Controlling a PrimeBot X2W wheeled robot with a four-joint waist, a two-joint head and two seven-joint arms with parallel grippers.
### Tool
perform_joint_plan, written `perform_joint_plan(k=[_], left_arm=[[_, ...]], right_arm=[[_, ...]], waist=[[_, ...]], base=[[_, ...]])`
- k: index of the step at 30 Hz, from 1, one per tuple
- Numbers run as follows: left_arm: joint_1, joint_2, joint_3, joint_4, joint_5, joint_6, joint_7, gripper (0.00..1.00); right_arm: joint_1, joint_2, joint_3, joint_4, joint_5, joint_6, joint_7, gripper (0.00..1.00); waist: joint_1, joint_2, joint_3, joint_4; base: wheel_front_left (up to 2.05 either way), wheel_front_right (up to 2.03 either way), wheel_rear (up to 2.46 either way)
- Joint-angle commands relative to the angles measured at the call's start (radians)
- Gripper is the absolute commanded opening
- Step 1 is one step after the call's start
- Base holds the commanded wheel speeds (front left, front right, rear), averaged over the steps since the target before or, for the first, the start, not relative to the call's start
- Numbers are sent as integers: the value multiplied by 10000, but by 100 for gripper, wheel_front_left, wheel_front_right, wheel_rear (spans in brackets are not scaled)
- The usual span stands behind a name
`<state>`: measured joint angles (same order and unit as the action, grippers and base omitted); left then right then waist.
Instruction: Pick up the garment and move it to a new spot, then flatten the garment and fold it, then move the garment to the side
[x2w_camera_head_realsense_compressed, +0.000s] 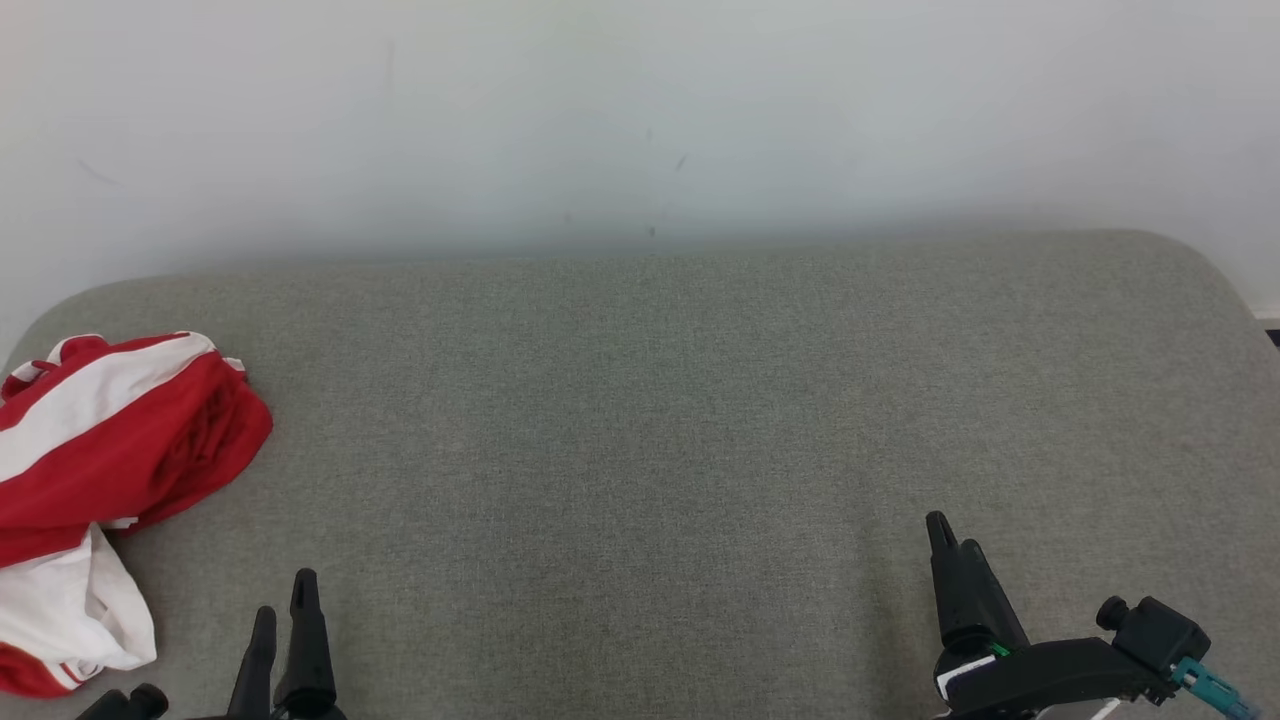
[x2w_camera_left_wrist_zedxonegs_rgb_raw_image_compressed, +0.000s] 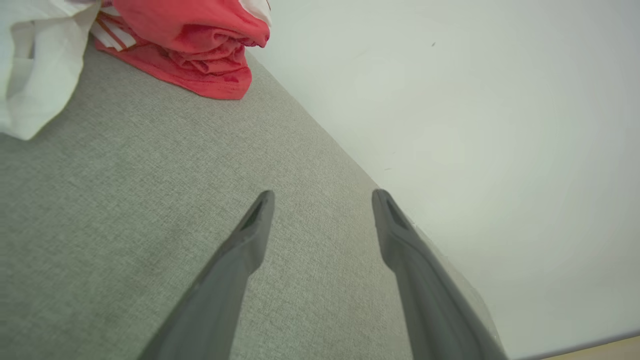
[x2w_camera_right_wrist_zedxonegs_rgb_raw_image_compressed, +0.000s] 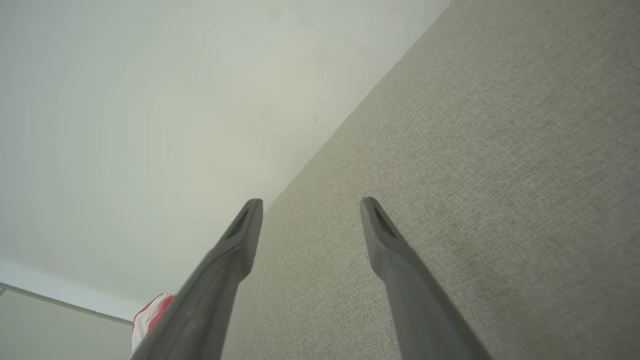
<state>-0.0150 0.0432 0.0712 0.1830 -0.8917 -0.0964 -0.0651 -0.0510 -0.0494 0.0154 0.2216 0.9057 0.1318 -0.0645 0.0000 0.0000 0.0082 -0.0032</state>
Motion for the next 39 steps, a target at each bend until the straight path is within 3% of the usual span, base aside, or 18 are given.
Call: perform_joint_plan(k=[1,10,39], left_arm=[[31,64,-51,-187,573,48,-120,100],[160,69,-160,-363,1872,152,-411,100],[440,80,107,-492,4645,-282,-1154,100]], right_arm=[[-15,-8,68,-121,-530,-7,-126,100],[21,-9,187,-87,-1885,-9,-416,100],[160,-9,179,39,-5024,-13,-1166,100]], waist=[[0,0,-2,-4],[0,0,-12,-11],[0,0,-12,-55]], base=[[0,0,0],[0,0,0],[0,0,0]])
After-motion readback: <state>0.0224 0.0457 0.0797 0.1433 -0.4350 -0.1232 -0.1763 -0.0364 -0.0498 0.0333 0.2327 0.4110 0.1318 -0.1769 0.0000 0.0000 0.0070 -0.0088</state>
